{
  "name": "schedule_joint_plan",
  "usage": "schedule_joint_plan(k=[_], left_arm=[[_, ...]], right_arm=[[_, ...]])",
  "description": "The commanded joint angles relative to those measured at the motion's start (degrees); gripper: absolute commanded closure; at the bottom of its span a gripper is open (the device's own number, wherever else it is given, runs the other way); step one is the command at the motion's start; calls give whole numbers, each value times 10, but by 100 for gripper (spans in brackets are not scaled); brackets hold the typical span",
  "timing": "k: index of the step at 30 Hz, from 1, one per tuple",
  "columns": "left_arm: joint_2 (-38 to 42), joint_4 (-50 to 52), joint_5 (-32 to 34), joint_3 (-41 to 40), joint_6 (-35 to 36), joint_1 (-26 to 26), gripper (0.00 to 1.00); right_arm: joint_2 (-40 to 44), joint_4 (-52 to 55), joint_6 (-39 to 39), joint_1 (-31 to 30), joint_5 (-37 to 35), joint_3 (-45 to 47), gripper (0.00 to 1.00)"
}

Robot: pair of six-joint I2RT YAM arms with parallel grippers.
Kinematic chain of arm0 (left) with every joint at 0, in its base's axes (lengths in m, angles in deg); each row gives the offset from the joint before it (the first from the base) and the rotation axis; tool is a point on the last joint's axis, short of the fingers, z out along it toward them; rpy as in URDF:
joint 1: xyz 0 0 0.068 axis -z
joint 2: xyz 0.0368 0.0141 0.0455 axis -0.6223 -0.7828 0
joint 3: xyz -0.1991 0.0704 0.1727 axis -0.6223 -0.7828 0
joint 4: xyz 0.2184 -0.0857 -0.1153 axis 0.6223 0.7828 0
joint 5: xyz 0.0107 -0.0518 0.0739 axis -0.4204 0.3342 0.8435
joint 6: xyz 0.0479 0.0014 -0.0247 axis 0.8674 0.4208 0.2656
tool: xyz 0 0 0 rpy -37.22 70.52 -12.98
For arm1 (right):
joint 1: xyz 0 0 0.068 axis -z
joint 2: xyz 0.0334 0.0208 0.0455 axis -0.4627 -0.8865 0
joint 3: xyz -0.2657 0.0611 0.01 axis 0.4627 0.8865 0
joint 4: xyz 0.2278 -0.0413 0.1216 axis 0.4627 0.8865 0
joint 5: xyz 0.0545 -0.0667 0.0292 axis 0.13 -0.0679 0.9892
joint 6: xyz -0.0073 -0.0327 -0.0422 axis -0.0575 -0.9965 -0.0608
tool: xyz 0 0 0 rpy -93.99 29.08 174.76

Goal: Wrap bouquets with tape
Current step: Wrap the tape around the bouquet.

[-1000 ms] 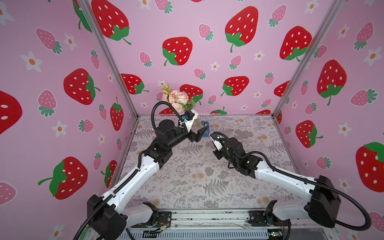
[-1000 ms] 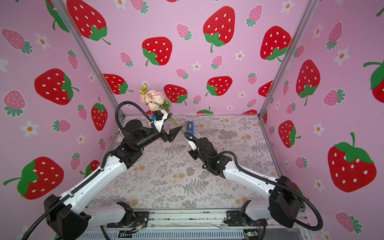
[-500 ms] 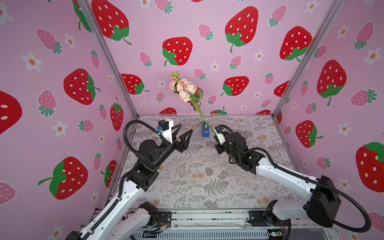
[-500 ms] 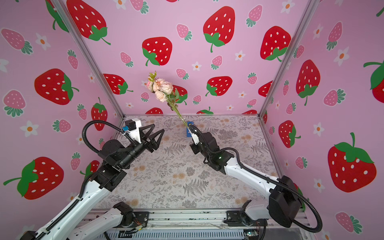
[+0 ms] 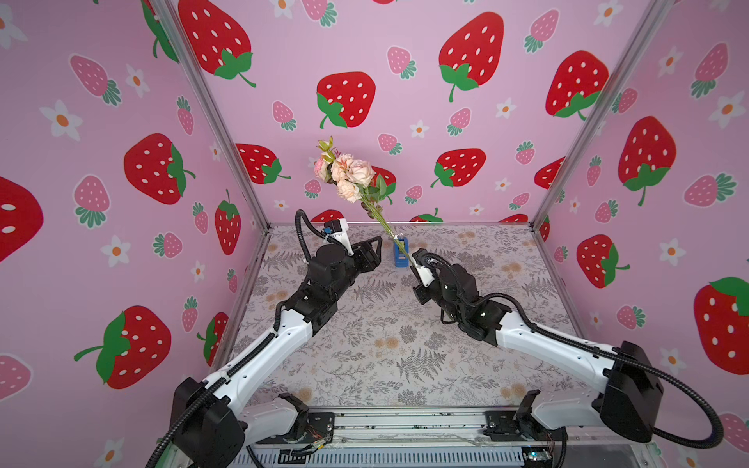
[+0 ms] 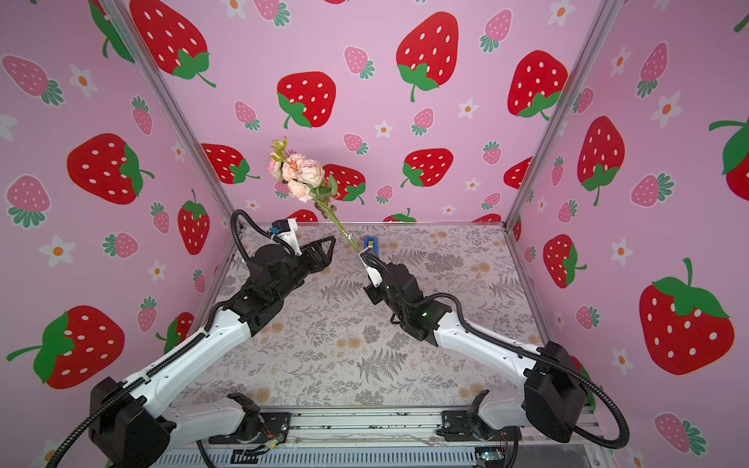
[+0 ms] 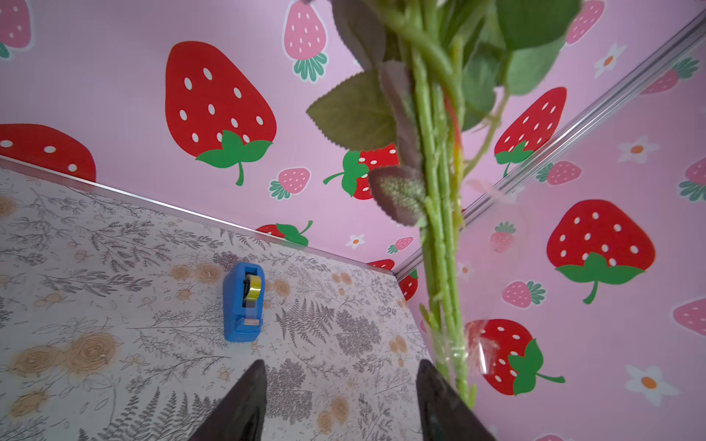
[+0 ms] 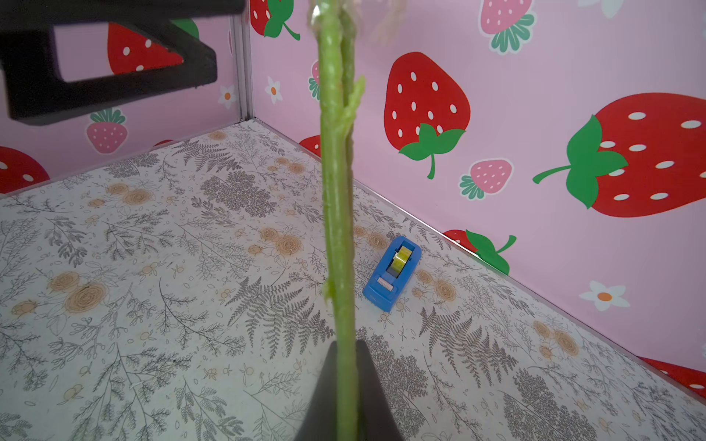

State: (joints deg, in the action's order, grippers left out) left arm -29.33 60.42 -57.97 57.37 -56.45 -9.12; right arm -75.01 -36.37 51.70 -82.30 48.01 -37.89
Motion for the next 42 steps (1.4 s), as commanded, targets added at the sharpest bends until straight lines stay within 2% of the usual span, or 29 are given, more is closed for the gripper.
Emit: schedule_joint_plan(k=[1, 6, 10, 14, 19, 29, 37, 38, 42], left_arm=[[-9, -54, 2, 23, -51, 8, 37], [-29, -73, 12, 31, -47, 21, 37], [-44, -100, -4, 37, -52, 29, 37], [-45, -106, 24, 39, -43, 39, 37], [-55, -96, 43, 46, -52, 40, 42], [-77, -67, 83, 63, -67, 40, 63], [-92, -55, 78, 69, -87, 40, 90], [-91, -55, 81, 70, -90, 40, 97], [-89, -70, 66, 70, -87, 37, 100]], right_arm=[[-1, -46, -3, -4, -28, 1, 100], [-9, -54, -7, -7, -31, -1, 100], [-19, -55, -13, -12, -48, -6, 100], [-22, -57, -11, -14, -50, -8, 100], [-24, -66, -20, -24, -59, -6, 100], [-27, -102, -56, -53, -110, 1, 100], [-49, -110, -70, -60, -161, -3, 100], [-49, -111, -69, -61, -165, -3, 100], [-46, -114, -53, -61, -161, 2, 100]])
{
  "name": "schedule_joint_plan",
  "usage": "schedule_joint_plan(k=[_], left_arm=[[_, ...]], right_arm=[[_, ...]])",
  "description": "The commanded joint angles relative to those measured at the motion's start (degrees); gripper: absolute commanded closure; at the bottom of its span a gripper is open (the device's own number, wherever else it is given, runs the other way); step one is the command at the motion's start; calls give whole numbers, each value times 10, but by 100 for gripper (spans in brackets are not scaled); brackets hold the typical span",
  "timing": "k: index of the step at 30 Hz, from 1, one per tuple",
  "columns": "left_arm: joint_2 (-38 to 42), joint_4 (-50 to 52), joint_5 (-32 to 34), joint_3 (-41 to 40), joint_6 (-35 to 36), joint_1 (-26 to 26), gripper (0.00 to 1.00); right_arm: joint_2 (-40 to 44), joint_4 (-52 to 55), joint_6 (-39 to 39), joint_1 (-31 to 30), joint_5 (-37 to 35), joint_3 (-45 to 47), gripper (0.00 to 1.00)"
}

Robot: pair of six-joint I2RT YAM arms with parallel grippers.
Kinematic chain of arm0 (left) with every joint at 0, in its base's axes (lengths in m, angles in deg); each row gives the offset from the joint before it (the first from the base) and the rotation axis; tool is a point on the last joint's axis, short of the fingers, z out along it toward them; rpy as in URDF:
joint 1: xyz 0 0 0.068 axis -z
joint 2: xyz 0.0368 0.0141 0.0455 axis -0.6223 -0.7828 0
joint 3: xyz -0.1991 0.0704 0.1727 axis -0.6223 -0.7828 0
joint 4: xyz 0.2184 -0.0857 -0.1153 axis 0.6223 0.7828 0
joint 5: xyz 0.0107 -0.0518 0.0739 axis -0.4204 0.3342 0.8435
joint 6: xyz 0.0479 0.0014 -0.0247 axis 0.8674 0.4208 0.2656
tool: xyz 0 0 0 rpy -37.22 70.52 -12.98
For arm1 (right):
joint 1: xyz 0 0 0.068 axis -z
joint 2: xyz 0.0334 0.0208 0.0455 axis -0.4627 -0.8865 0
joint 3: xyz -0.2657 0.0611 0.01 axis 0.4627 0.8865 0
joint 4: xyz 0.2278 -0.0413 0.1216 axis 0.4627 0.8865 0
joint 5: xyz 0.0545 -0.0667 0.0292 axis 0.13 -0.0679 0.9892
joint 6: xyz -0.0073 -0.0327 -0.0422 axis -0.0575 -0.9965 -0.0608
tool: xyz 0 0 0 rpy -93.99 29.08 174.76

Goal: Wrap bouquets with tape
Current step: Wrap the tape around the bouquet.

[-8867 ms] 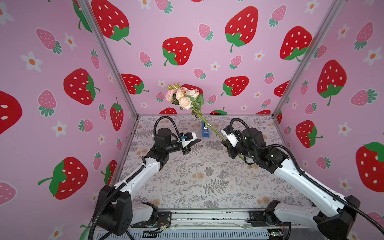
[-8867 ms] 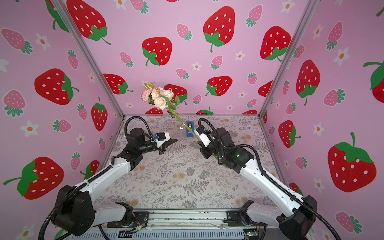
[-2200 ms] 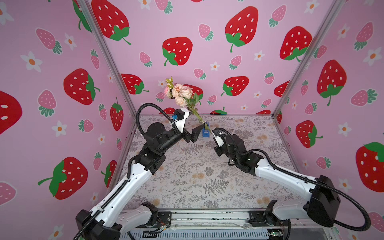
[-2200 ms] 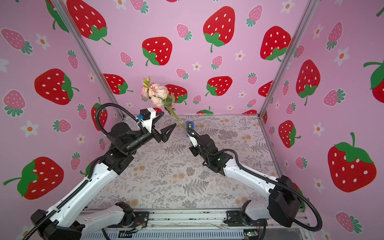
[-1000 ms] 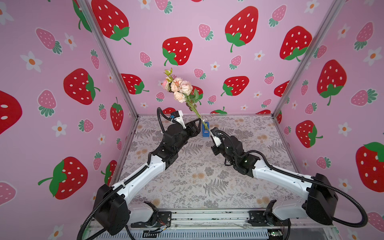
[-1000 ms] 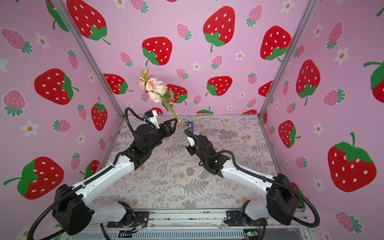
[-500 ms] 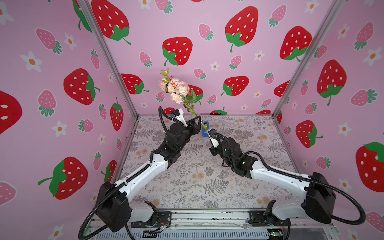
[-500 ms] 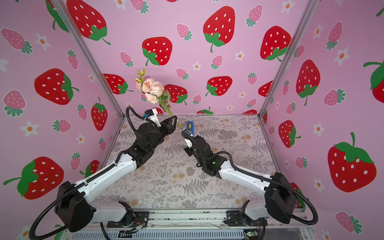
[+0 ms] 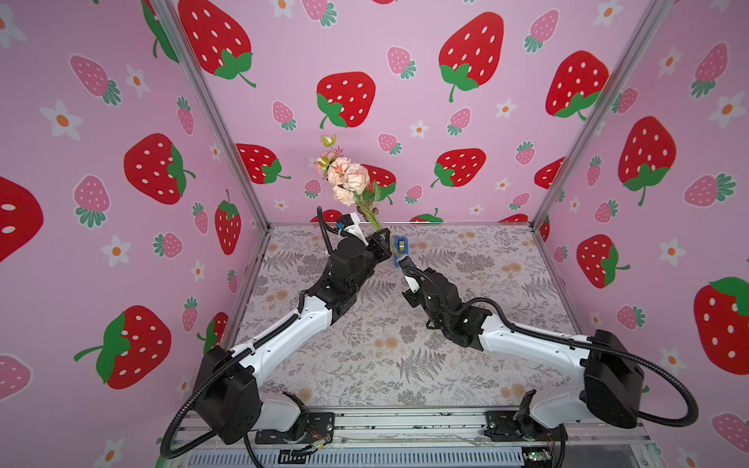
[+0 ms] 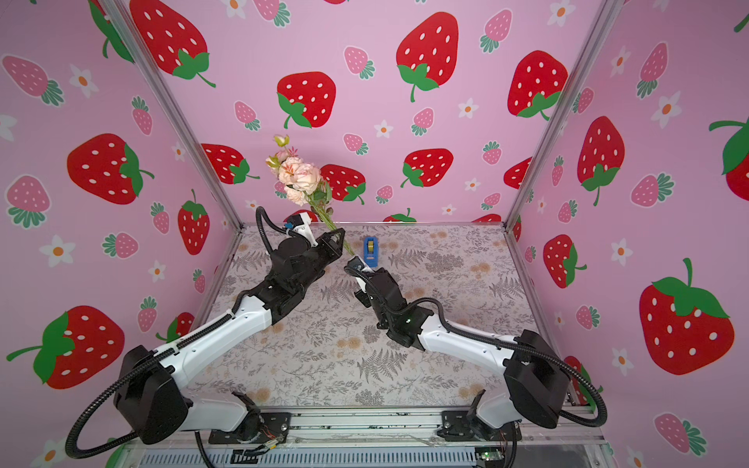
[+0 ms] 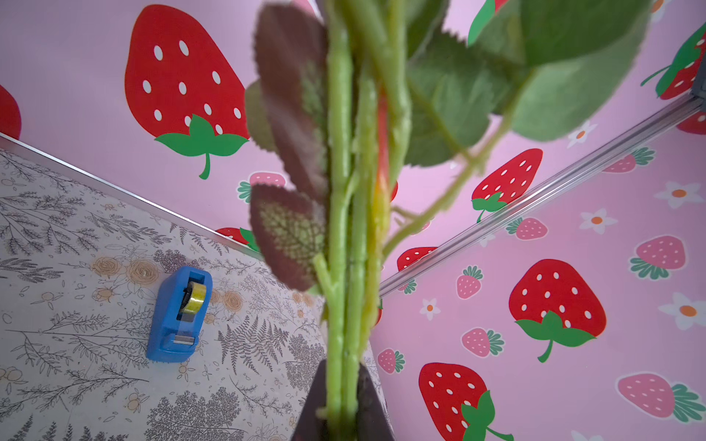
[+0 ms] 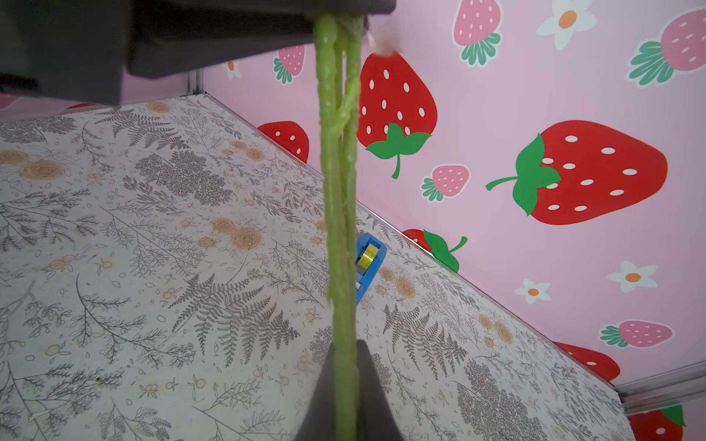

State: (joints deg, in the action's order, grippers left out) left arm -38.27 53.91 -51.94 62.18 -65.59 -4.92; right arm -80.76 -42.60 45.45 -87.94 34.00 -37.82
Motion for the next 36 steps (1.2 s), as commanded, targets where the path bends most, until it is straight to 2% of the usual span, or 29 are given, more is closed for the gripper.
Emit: schedule_joint_plan(k=[1, 2, 4, 5, 9, 13, 16, 18, 20, 22, 24, 25, 26, 27, 30, 32, 34, 36], left_arm=[[0, -14, -14, 20, 7, -10, 100], [-1, -31, -45, 18, 6, -19, 100], [-6, -63, -119, 15, 1, -43, 100], [-8, -79, -165, 15, 1, -57, 100], [-5, -143, -295, 10, 17, -86, 100], [8, -185, -390, 11, 56, -88, 100], [21, -200, -436, 10, 78, -86, 100], [28, -215, -452, 6, 87, -83, 100], [32, -221, -461, 7, 91, -78, 100], [34, -217, -462, 9, 100, -70, 100], [36, -205, -460, 16, 116, -62, 100], [37, -196, -459, 18, 124, -59, 100], [37, -186, -457, 22, 133, -57, 100], [39, -172, -450, 24, 140, -56, 99], [50, -124, -416, 25, 162, -56, 56], [61, -98, -379, 15, 170, -55, 36], [71, -91, -345, 2, 171, -55, 27], [83, -97, -307, -15, 168, -54, 25]], right_arm=[[17, -55, 19, -4, -21, 6, 97], [25, -60, 26, -4, -15, 13, 91], [46, -60, 41, -4, 20, 24, 63], [60, -61, 49, -2, 48, 35, 53], [106, -61, 97, 21, 215, 67, 27], [125, -88, 179, 68, 393, 91, 11], [120, -130, 230, 102, 496, 104, 10], [110, -167, 255, 114, 554, 111, 12], [99, -185, 257, 115, 582, 111, 17], [86, -198, 257, 114, 606, 108, 29], [79, -208, 253, 112, 606, 107, 52], [77, -210, 246, 109, 599, 106, 67], [78, -203, 230, 103, 580, 103, 88], [81, -192, 211, 97, 545, 101, 100], [93, -180, 165, 77, 430, 106, 100], [100, -189, 150, 68, 368, 114, 100], [104, -199, 135, 60, 326, 120, 100], [105, -204, 122, 54, 303, 122, 100]])
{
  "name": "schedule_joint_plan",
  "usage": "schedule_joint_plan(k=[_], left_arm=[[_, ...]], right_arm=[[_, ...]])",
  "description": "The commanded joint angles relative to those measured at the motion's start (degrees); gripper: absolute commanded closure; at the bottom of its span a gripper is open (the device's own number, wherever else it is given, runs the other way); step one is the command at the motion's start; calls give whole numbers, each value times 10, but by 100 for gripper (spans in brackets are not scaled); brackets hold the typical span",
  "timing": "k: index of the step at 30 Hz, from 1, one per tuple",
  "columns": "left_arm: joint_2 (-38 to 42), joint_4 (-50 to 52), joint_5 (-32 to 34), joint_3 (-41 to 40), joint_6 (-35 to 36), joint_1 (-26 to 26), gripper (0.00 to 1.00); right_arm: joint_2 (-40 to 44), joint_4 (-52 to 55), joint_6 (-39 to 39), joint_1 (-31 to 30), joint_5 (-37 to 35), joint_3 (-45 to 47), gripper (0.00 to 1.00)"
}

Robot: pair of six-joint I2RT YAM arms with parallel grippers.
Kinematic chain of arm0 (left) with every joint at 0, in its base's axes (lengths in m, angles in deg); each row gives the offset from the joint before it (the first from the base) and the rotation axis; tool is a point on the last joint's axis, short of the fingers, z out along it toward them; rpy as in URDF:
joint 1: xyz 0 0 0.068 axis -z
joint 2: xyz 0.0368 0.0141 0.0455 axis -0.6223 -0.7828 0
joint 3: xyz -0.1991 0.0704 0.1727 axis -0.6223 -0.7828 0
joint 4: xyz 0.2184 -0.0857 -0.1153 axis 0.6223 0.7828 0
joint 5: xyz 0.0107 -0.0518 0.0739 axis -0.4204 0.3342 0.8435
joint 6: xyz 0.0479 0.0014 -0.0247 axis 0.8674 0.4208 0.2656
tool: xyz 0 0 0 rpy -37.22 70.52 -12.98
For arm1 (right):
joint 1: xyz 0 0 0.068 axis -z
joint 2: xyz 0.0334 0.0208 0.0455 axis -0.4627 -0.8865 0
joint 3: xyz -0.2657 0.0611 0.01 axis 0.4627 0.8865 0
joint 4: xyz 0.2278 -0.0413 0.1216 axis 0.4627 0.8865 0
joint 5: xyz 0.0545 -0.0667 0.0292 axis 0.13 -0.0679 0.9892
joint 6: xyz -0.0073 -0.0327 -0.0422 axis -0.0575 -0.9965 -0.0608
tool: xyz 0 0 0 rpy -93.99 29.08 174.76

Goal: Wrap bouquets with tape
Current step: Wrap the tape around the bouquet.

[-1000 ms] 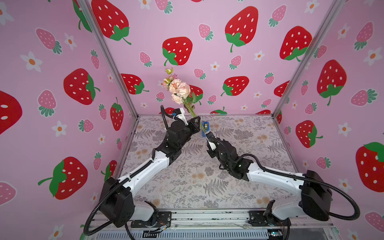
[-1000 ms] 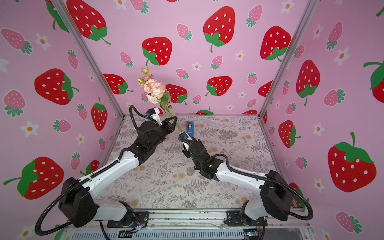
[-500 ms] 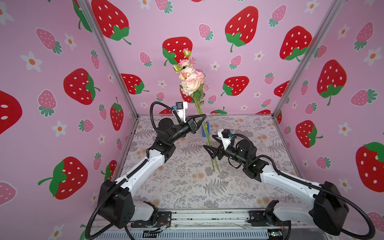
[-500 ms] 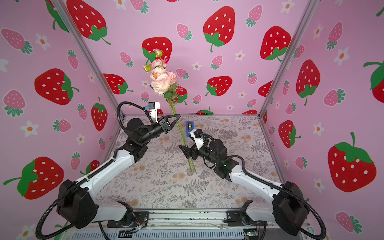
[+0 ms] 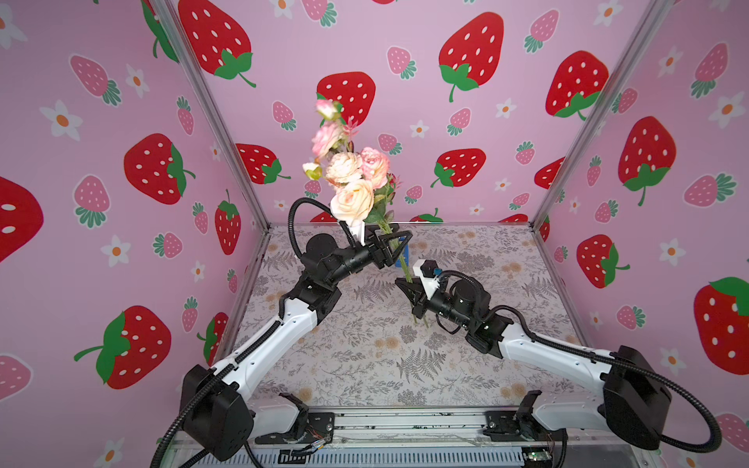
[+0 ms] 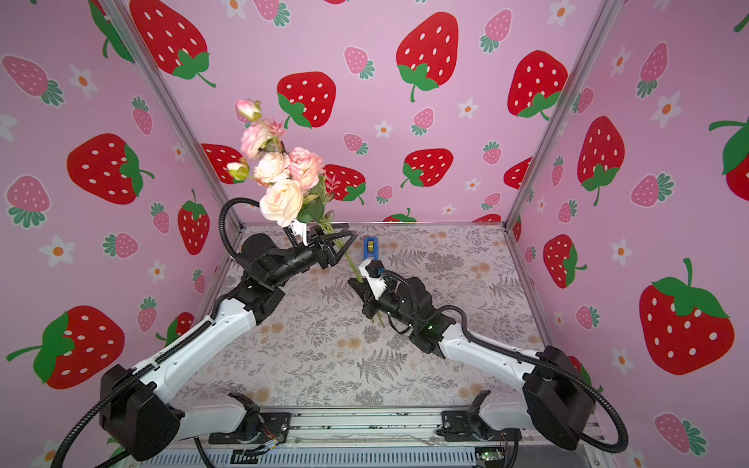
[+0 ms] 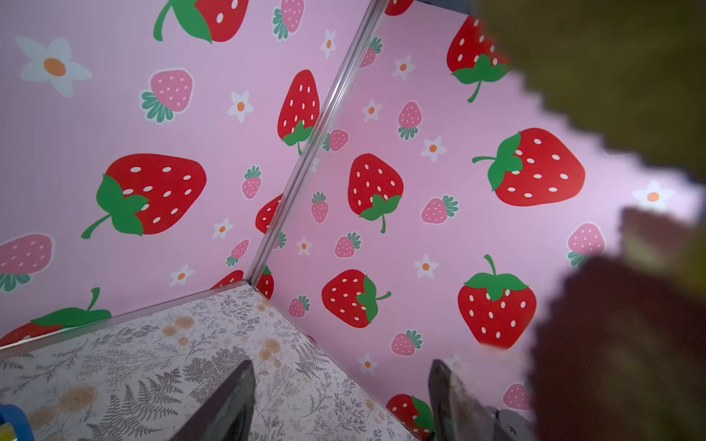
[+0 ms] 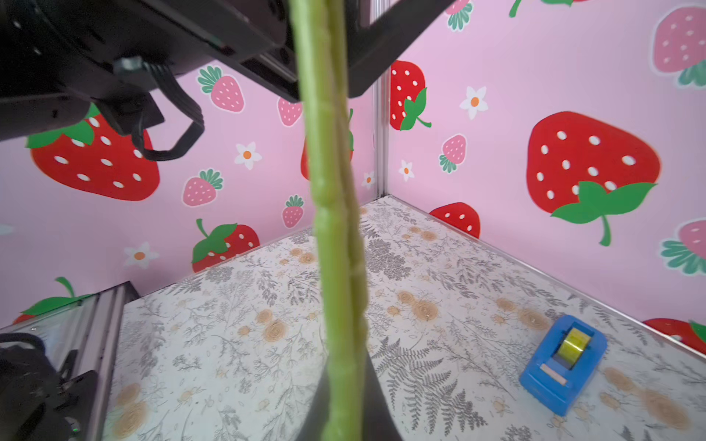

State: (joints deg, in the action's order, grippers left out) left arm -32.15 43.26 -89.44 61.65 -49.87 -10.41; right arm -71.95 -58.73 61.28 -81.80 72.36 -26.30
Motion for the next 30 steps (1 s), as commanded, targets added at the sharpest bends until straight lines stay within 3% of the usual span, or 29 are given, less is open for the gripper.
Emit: schedule_joint_plan(k=[1, 8, 16, 21, 30], left_arm=[[27, 7, 84, -17, 3, 1, 25], [45, -35, 129, -59, -36, 20, 25], [54, -40, 112, -75, -11, 47, 19], [84, -73, 184, -115, -19, 50, 19], [69, -123, 239, -105, -76, 65, 21]], right_arm=[[16, -43, -42, -10, -93, 6, 100], [4, -54, -36, -19, -182, 0, 100], [-8, -50, -38, -19, -227, -13, 100], [-13, -49, -43, -21, -241, -13, 100], [-30, -66, -63, -34, -288, -13, 100]])
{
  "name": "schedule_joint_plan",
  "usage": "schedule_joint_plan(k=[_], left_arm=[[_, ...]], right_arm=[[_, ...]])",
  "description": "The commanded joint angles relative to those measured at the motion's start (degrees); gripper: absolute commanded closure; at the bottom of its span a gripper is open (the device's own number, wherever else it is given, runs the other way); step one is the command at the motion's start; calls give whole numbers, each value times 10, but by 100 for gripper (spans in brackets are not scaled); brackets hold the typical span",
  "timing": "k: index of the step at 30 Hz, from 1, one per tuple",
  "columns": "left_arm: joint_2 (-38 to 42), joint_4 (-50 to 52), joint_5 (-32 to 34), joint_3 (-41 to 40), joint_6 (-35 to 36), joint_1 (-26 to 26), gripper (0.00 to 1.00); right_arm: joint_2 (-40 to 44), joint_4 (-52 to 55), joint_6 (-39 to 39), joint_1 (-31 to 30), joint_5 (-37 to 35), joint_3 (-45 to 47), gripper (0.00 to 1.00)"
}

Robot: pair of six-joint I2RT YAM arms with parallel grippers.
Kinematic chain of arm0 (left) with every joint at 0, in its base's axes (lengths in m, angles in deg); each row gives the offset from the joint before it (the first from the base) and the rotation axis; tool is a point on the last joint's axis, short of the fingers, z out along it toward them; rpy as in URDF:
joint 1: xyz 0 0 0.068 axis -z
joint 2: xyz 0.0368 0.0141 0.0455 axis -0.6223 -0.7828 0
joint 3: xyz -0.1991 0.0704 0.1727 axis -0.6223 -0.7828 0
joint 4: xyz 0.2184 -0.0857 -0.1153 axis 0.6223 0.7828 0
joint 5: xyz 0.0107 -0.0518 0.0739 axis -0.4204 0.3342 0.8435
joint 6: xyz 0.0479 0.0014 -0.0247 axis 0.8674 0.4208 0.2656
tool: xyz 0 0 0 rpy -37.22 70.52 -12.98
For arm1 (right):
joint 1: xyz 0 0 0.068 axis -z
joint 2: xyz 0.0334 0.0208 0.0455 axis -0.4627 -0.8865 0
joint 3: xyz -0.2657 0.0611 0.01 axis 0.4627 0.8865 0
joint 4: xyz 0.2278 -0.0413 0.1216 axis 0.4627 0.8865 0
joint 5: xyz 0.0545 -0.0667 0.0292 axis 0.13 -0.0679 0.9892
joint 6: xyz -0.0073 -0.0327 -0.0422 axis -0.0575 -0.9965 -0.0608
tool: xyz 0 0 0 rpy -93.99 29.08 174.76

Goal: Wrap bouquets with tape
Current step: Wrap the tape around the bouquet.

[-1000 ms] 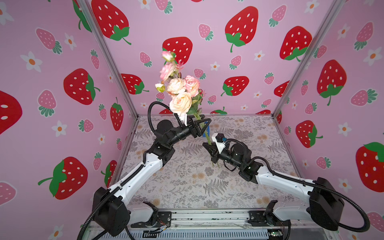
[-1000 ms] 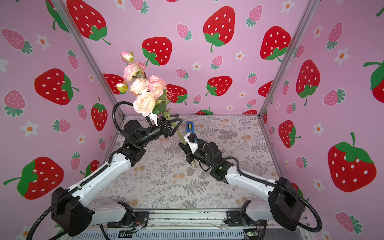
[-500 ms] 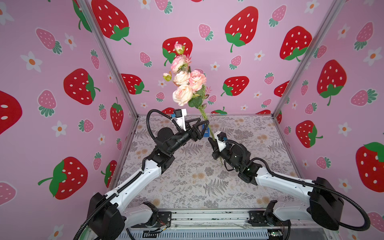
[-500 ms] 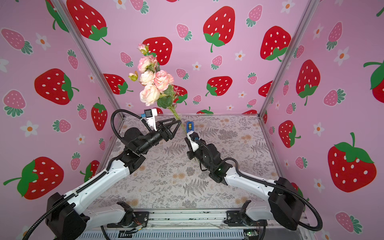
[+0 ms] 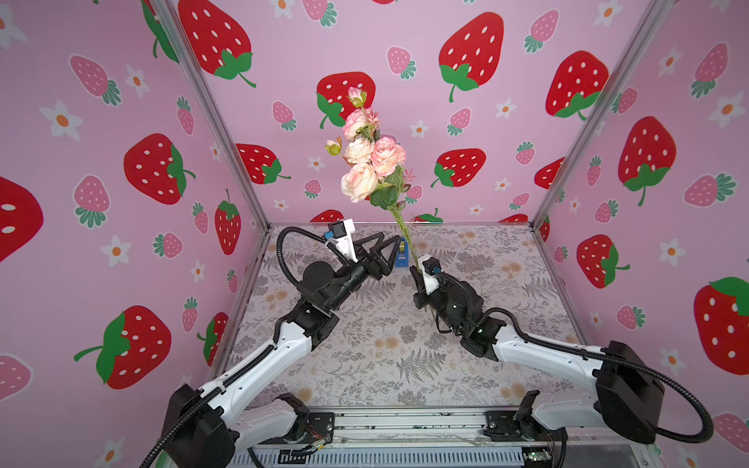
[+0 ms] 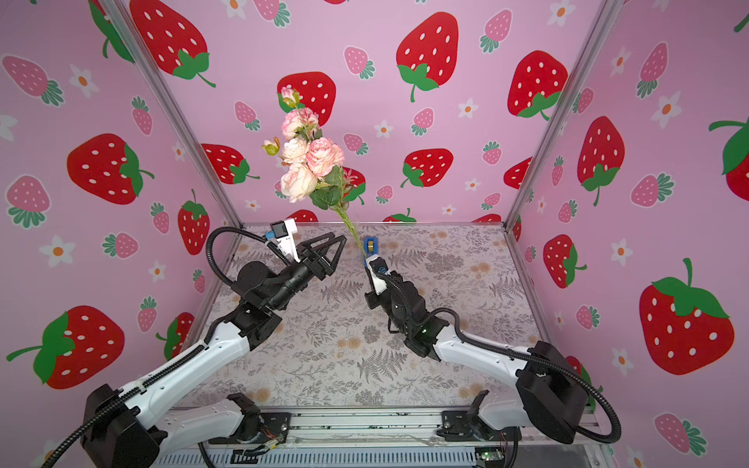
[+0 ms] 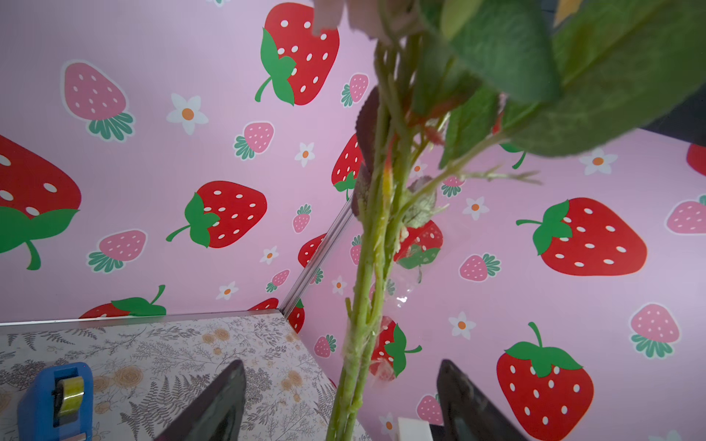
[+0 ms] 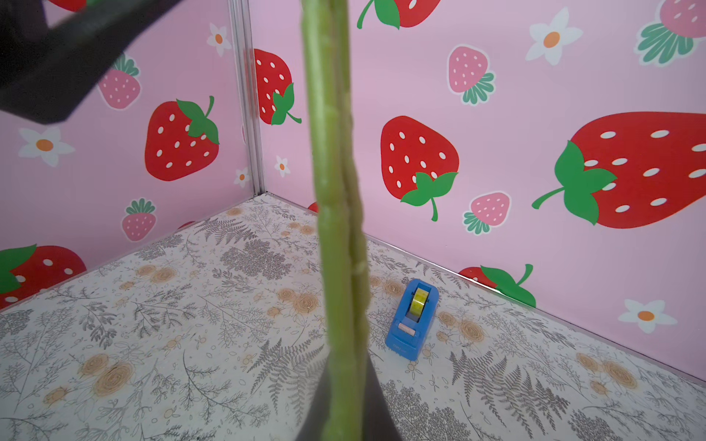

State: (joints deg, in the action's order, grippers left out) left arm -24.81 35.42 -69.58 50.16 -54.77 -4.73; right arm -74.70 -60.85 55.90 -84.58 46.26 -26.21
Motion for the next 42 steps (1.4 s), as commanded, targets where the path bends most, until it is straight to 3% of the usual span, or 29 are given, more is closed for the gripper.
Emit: schedule_joint_plan(k=[1, 11, 21, 27, 36, 42], left_arm=[[-9, -43, 49, 14, -28, 12, 21], [-56, -59, 130, 31, -55, 35, 32], [-53, -114, 129, 17, -38, 53, 32], [-56, -29, 163, 50, -27, 58, 32], [-83, 8, 227, 66, -30, 60, 53], [-97, 3, 246, 74, -42, 60, 61]], right_arm=[[-3, -47, -13, -9, -32, -14, 100], [-17, -76, -32, -26, -75, -11, 100], [-31, -81, -29, -28, -89, -12, 100], [-40, -87, -31, -33, -105, -12, 100], [-47, -109, -56, -47, -167, -12, 100], [-60, -120, -82, -55, -212, -16, 100]])
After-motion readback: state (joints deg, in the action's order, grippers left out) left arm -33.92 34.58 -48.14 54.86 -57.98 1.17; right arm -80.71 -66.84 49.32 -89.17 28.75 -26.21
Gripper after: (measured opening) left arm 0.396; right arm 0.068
